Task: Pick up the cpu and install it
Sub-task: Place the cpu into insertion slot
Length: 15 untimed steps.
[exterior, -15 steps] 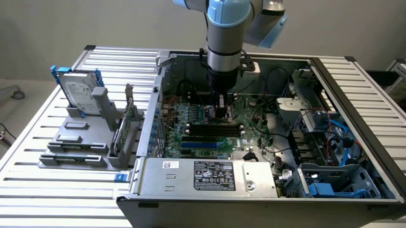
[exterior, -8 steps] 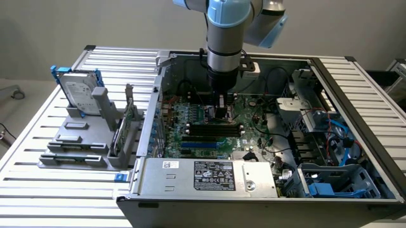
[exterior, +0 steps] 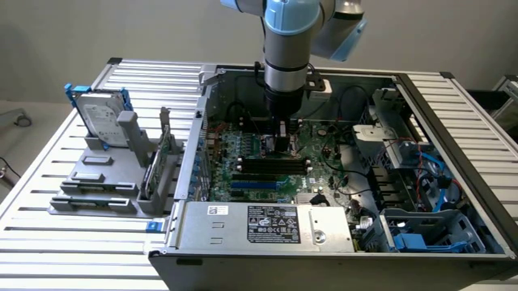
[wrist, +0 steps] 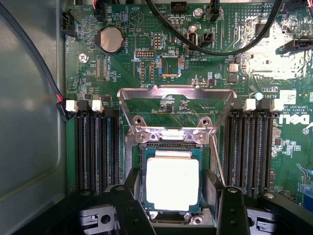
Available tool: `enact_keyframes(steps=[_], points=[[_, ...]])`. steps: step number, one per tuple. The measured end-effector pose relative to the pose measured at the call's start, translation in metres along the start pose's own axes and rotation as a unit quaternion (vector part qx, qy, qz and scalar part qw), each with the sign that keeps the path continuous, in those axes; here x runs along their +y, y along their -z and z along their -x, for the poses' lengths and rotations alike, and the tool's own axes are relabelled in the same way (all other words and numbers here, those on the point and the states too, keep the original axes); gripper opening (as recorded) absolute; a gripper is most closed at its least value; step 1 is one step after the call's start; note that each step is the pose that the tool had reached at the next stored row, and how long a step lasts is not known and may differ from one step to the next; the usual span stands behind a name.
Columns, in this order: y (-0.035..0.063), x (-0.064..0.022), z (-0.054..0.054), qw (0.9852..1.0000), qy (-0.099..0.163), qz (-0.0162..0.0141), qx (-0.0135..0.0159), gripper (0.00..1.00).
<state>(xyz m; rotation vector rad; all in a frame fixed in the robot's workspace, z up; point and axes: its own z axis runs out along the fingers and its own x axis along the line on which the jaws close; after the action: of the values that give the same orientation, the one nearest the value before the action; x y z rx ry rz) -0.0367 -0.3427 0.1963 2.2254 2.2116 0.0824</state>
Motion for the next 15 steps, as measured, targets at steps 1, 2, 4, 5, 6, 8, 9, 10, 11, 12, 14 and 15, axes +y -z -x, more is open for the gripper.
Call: enact_keyframes(steps=[1, 2, 4, 5, 6, 8, 9, 10, 11, 12, 14, 15], points=[[0.0000, 0.0000, 0.0000, 1.0000, 0.000, 0.0000, 0.0000, 0.62], [0.0000, 0.0000, 0.0000, 1.0000, 0.000, 0.0000, 0.0000, 0.62], [0.0000, 0.0000, 0.0000, 1.0000, 0.000, 0.0000, 0.0000, 0.62], [0.0000, 0.0000, 0.0000, 1.0000, 0.000, 0.0000, 0.0000, 0.62], [0.0000, 0.0000, -0.0001, 1.0000, 0.000, 0.0000, 0.0000, 0.62], [0.0000, 0.0000, -0.0006, 1.0000, 0.000, 0.0000, 0.0000, 0.62], [0.0000, 0.0000, -0.0007, 1.0000, 0.000, 0.0000, 0.0000, 0.62], [-0.0001, 0.0000, -0.0010, 1.0000, 0.000, 0.0000, 0.0000, 0.62], [-0.0001, 0.0000, -0.0012, 1.0000, 0.000, 0.0000, 0.0000, 0.62], [-0.0001, 0.0000, -0.0014, 1.0000, 0.000, 0.0000, 0.0000, 0.62], [-0.0001, 0.0000, -0.0018, 1.0000, 0.000, 0.0000, 0.0000, 0.62], [-0.0001, 0.0000, -0.0019, 1.0000, 0.000, 0.0000, 0.0000, 0.62]])
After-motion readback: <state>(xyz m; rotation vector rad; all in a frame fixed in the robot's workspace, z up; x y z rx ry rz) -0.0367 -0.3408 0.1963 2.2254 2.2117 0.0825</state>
